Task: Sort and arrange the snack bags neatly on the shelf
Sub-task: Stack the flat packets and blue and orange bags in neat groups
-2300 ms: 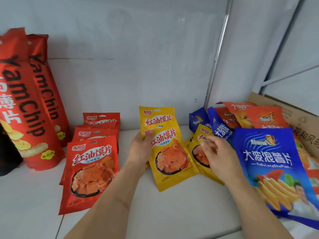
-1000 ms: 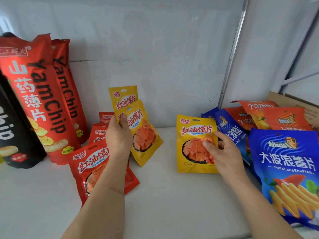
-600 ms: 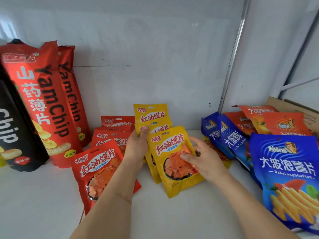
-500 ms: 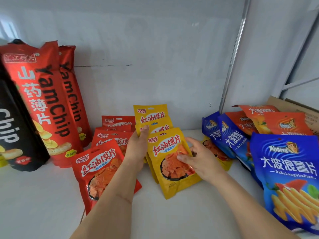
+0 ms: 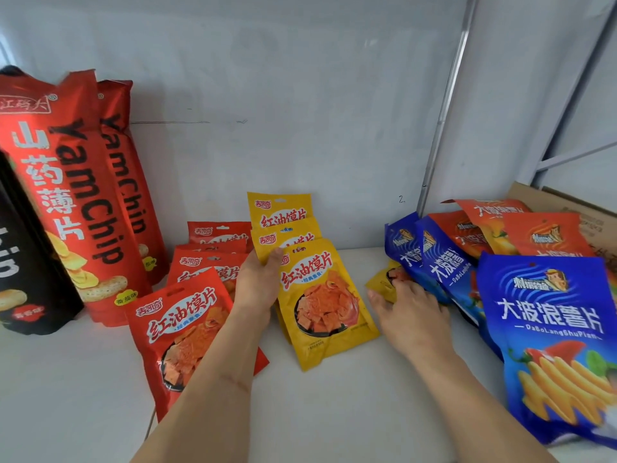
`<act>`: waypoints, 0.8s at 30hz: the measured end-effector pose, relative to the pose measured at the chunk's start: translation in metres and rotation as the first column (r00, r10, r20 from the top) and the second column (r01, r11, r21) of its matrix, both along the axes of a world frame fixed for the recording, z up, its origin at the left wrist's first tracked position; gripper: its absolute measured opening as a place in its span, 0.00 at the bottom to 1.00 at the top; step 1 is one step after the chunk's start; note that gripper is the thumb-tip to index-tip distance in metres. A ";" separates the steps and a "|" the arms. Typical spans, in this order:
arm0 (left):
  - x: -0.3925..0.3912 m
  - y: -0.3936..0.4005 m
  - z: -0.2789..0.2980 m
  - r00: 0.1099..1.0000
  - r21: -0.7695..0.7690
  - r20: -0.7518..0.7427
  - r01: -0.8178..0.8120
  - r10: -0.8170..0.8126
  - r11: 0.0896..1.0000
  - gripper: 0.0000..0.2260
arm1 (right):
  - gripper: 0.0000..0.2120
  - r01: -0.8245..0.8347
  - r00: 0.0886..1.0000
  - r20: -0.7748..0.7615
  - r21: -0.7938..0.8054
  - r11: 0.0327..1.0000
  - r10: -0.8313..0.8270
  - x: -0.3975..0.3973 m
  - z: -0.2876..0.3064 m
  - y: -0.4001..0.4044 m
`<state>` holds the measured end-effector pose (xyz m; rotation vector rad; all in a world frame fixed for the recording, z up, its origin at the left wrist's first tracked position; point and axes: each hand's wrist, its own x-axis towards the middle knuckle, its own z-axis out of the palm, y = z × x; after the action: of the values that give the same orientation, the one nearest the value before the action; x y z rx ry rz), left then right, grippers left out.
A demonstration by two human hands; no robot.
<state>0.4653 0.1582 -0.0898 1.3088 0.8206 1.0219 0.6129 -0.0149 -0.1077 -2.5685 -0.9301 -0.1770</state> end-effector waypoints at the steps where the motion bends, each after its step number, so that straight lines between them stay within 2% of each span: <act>1: 0.000 0.000 0.000 1.000 0.000 0.001 -0.005 0.005 1.000 0.04 | 0.31 -0.007 1.000 -0.003 -0.006 1.000 0.007 0.000 0.000 0.000; 5: 0.000 0.002 -0.002 1.000 -0.023 0.011 -0.015 0.016 1.000 0.04 | 0.25 -0.080 0.997 -0.010 0.034 0.996 0.080 -0.003 0.002 0.002; 8: -0.001 0.003 -0.004 0.999 -0.049 0.013 -0.029 0.029 0.998 0.04 | 0.23 -0.084 0.994 -0.063 0.148 0.985 0.094 -0.002 0.003 -0.001; 11: 0.000 0.003 -0.006 0.999 -0.075 0.021 -0.028 0.030 0.997 0.06 | 0.26 0.045 0.998 -0.044 0.043 0.998 -0.043 0.002 0.003 -0.002; 14: -0.001 0.003 -0.006 0.999 -0.086 0.020 -0.034 0.036 0.996 0.06 | 0.25 0.032 0.996 -0.077 -0.059 0.998 -0.037 0.004 -0.001 0.000; 19: -0.004 0.004 -0.004 0.999 -0.081 0.020 -0.044 0.046 0.996 0.08 | 0.20 0.061 0.996 -0.062 0.058 0.996 -0.058 0.007 0.000 0.003; 21: -0.004 0.005 -0.003 0.999 -0.077 0.018 -0.049 0.050 0.996 0.05 | 0.23 0.097 0.994 -0.066 0.073 0.993 -0.093 0.008 -0.001 0.004; 24: -0.006 0.007 -0.001 0.998 -0.037 -0.005 -0.056 0.056 0.998 0.04 | 0.35 0.151 0.983 -0.100 -0.017 0.988 -0.152 0.007 -0.003 0.009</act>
<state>0.4592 0.1651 -0.0905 1.2629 0.8798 1.0441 0.6195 -0.0057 -0.1104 -2.6305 -0.7003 -0.0850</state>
